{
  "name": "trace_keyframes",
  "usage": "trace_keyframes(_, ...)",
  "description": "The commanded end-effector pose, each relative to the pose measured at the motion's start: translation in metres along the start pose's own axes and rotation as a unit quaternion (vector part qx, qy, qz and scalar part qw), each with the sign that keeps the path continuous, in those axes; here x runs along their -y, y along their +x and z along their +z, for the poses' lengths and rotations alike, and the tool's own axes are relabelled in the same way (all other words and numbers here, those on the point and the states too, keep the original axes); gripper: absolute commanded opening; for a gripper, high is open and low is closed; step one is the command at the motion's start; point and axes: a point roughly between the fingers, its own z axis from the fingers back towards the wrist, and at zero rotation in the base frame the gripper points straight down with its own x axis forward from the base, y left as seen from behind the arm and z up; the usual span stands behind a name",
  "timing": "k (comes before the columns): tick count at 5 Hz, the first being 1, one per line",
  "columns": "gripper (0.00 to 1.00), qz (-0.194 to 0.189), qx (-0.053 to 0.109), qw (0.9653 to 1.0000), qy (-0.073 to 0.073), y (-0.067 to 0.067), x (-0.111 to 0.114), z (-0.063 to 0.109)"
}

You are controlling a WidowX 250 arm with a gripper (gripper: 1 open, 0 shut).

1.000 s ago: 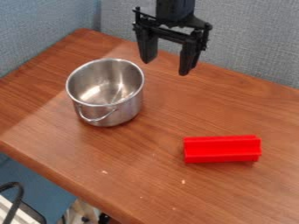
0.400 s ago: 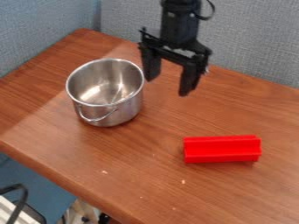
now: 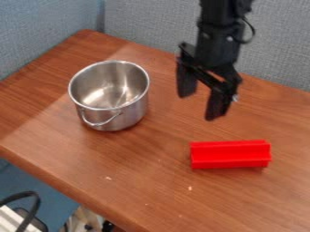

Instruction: Put the red object in the metal pot

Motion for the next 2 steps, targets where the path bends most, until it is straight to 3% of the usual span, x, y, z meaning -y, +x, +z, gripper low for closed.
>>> trace_keyframes(1, 1.0, -0.038, 0.018, 0.999, 0.014, 0.006, 0.012, -0.004)
trace_keyframes(2, 1.0, -0.076, 0.03, 0.9966, 0.014, 0.013, 0.022, -0.017)
